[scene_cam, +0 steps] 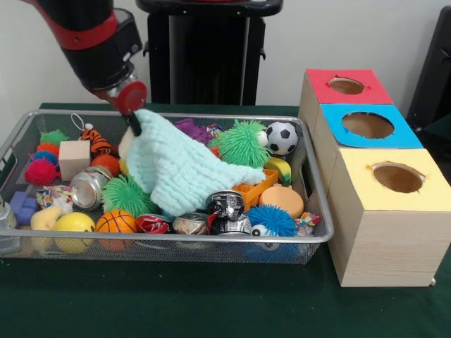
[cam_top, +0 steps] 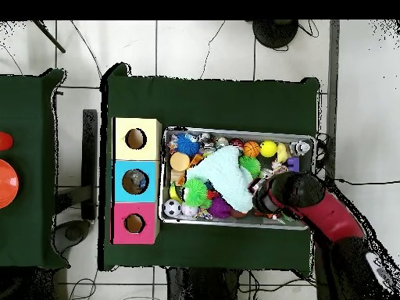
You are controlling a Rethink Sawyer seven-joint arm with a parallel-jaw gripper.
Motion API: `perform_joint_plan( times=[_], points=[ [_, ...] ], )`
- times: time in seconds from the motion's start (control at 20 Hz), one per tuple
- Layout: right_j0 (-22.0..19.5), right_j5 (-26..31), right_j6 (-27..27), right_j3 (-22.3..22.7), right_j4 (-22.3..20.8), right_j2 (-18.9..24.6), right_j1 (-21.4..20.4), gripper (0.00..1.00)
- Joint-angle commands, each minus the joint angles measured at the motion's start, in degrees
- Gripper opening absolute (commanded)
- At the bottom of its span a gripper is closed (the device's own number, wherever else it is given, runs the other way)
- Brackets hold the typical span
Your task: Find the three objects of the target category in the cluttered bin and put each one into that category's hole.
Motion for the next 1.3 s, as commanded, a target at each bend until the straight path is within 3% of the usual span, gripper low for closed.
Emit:
perform_joint_plan(
  times=[0.05,0.3,0.75,1.3],
  points=[
    [-5.16,9.89,-9.06,-7.61,-7.96,1.78,-1.45,0.00],
    [-8.43,13.63,-11.21,-12.01,-12.10,3.49,-0.77,0.00],
    [-10.65,16.55,-11.30,-15.94,-17.74,4.49,-1.65,0.00],
    [-12.27,18.83,-11.93,-20.14,-21.35,5.54,-1.12,0.00]
  ],
)
